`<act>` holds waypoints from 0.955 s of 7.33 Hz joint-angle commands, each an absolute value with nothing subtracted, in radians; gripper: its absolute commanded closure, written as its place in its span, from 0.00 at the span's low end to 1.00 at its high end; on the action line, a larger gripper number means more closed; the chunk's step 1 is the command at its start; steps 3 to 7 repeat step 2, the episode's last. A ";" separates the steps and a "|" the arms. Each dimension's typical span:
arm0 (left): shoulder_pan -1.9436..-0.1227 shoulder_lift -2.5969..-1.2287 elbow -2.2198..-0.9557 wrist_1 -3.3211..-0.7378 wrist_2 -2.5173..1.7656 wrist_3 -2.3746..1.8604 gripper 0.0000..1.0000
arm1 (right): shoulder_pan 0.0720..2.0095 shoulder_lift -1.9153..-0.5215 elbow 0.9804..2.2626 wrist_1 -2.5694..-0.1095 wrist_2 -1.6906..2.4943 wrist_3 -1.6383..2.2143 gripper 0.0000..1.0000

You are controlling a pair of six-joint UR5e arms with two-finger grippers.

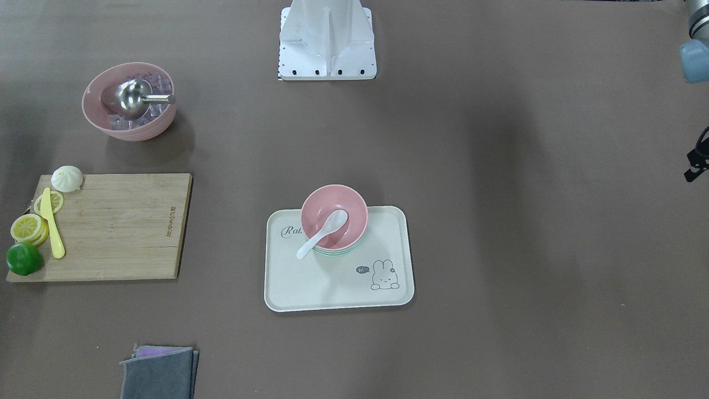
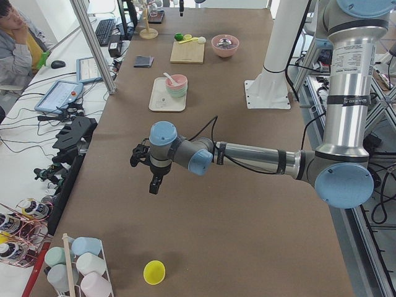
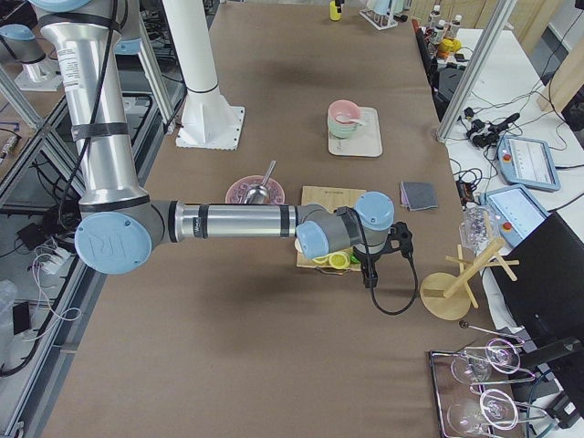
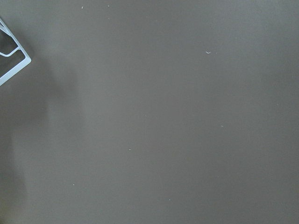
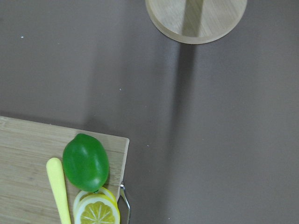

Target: Stack pink bowl on green and place spoon

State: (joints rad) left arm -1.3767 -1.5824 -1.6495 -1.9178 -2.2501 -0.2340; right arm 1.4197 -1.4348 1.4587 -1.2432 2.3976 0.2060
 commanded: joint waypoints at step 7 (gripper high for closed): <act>-1.376 -1.583 -1.678 -1.921 -2.250 -0.238 0.02 | 1.419 -1.442 1.473 -1.239 2.434 0.209 0.00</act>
